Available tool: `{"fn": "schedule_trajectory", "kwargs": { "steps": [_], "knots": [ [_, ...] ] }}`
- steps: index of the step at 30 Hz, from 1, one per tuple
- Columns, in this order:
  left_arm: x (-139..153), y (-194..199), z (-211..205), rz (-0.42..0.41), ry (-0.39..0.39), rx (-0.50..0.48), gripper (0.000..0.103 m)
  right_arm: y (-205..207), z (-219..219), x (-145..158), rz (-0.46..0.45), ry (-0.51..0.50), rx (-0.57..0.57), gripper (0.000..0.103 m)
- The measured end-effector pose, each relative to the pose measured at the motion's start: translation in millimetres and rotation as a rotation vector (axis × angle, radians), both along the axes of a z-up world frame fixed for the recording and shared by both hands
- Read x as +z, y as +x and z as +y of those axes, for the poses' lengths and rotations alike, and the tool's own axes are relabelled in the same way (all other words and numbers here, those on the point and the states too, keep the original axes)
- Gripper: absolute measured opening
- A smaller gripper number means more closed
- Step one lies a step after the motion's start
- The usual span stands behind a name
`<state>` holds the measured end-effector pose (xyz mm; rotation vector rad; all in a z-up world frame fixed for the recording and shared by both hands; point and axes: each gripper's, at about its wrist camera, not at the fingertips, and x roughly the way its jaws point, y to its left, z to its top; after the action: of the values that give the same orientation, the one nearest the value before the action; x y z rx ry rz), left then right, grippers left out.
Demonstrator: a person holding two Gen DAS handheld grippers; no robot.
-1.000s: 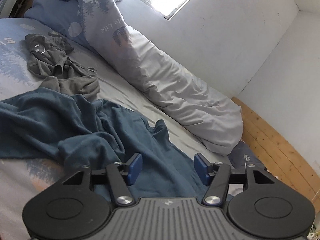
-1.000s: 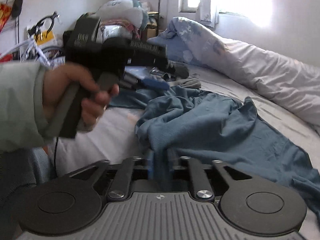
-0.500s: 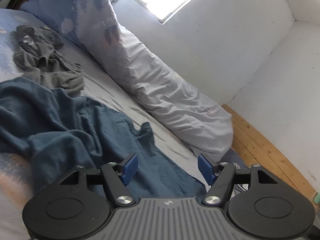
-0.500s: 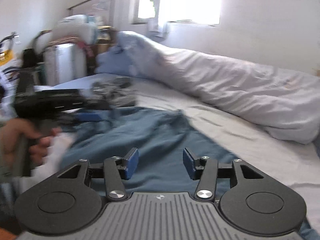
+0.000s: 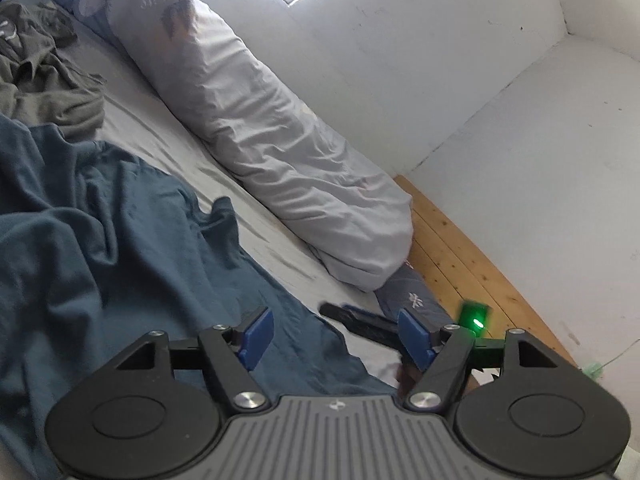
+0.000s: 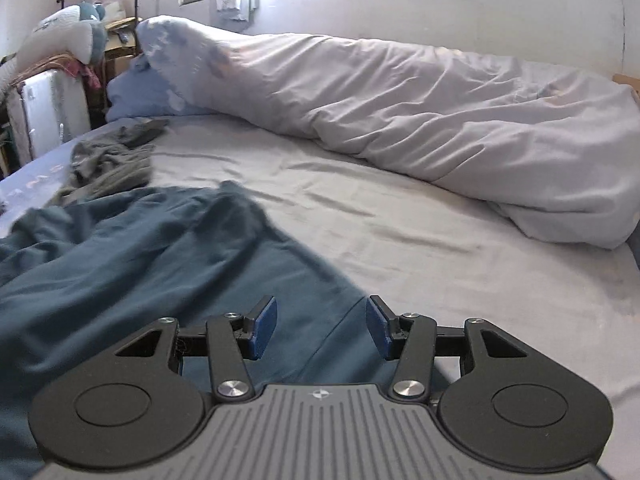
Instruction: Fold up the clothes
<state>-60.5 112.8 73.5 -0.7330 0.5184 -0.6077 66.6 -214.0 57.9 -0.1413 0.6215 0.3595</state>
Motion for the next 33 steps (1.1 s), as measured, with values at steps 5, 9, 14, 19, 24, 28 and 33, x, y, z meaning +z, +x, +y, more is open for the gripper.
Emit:
{"fn": "schedule_trajectory", "kwargs": {
  "steps": [5,9,14,19,24,28,33],
  "knots": [
    [-3.4,1.4,-5.5,0.024,-0.009,-0.033,0.068,39.6,-9.3,-15.9,0.043,-0.007,-0.005,0.051],
    [-8.6,4.1,-9.9,0.048,0.007,-0.038,0.068,63.2,-16.1,-30.6,0.126,0.018,0.013,0.051],
    [-11.4,5.9,-12.1,0.059,-0.004,-0.043,0.068,68.5,-14.9,-42.0,0.166,-0.028,0.043,0.049],
    [-13.3,7.4,-15.8,0.064,-0.002,-0.051,0.068,69.9,-21.3,-44.9,0.191,0.007,0.027,0.047],
    [-14.9,5.8,-18.1,0.071,0.005,-0.067,0.068,74.2,-38.4,-42.4,0.206,0.087,0.024,0.047],
    [-17.3,7.5,-20.5,0.086,0.022,-0.061,0.068,81.3,-49.1,-43.4,0.231,0.139,0.023,0.047],
    [-17.7,7.5,-26.1,0.089,0.032,-0.074,0.068,83.8,-37.3,-47.1,0.221,0.089,0.068,0.034]
  ]
}}
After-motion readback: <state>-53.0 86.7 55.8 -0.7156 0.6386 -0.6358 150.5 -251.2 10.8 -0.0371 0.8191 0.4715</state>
